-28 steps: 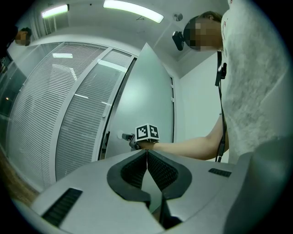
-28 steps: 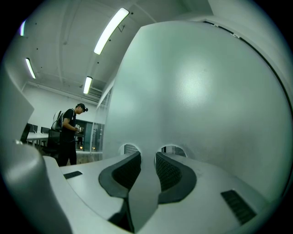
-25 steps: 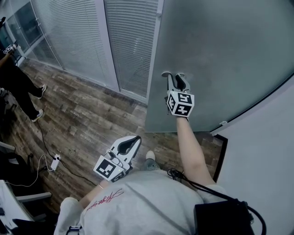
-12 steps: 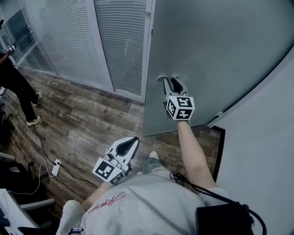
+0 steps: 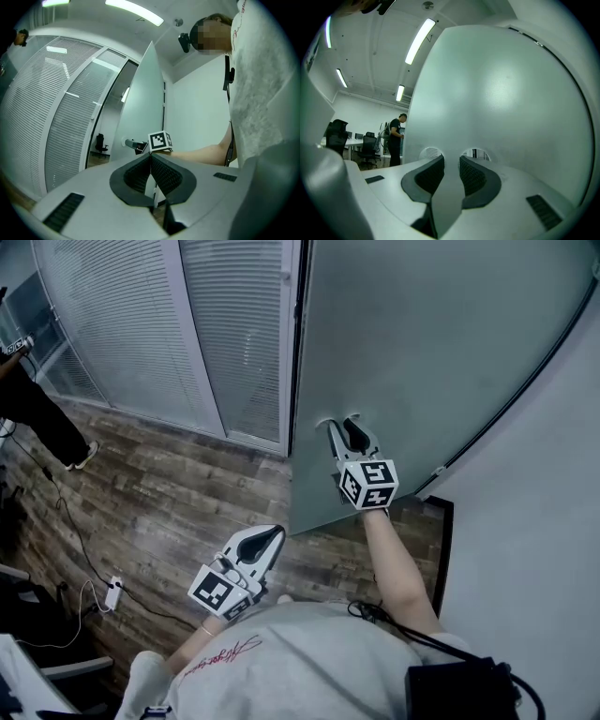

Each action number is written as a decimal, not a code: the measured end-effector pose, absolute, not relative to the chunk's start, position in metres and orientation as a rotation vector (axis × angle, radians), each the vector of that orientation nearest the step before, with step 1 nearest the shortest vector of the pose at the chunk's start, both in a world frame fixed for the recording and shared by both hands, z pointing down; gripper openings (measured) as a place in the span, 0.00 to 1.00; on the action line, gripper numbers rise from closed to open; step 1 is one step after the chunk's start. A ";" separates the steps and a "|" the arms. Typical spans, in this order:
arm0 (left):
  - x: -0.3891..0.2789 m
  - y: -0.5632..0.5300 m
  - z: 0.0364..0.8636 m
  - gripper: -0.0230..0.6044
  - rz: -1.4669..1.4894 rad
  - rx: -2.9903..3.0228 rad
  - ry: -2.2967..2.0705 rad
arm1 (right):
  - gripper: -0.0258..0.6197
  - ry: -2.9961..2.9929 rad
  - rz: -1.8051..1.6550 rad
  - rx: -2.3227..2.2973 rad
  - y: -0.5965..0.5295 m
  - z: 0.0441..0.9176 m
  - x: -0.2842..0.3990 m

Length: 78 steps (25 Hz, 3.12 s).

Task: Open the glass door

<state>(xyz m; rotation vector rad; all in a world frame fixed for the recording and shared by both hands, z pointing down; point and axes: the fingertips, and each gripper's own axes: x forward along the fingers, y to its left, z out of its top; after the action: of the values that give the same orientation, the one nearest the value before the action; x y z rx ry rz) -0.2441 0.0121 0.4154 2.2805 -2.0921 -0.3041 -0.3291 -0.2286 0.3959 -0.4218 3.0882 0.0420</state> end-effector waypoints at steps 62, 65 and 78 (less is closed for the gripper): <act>0.084 -0.006 0.389 0.07 -0.259 2.606 -1.777 | 0.21 3.145 0.024 0.018 -0.144 0.406 0.035; 0.096 -0.005 0.386 0.07 -0.265 2.626 -1.733 | 0.21 3.148 0.027 0.037 -0.141 0.401 0.046; 0.163 -0.029 0.385 0.07 -0.247 2.698 -1.585 | 0.21 3.151 0.020 0.068 -0.157 0.399 0.124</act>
<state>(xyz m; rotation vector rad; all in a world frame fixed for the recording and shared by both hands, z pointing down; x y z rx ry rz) 0.1626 -0.0289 0.3855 2.6985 -1.5855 -0.2466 0.1244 -0.1572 0.3989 0.0680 3.1511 0.0203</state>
